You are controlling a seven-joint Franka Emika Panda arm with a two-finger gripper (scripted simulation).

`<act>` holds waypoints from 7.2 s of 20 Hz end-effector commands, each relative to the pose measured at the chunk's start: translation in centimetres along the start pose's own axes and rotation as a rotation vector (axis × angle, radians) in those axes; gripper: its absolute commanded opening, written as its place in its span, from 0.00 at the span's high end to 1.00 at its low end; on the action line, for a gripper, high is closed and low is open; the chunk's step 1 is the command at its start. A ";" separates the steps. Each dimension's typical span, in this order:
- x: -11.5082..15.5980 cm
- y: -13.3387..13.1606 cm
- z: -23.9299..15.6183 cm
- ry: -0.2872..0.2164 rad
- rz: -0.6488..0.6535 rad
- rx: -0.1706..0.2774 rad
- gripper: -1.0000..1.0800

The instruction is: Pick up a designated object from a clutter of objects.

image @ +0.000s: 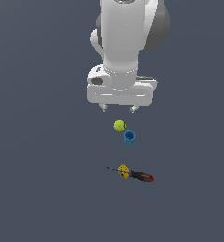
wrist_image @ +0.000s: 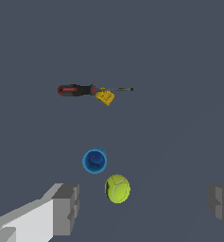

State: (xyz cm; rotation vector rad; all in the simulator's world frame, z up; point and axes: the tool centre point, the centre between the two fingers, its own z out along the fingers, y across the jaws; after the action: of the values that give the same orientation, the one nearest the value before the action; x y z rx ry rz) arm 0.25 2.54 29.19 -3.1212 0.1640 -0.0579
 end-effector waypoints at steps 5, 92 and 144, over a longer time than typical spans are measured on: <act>-2.1 -0.4 5.5 -0.009 0.120 -0.004 0.04; -7.2 -7.2 10.2 -0.029 0.494 -0.026 1.00; 5.6 -20.1 -15.6 -0.031 0.495 -0.026 1.00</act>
State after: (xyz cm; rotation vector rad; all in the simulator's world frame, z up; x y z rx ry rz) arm 7.29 21.73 45.12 -3.0022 0.9290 0.0015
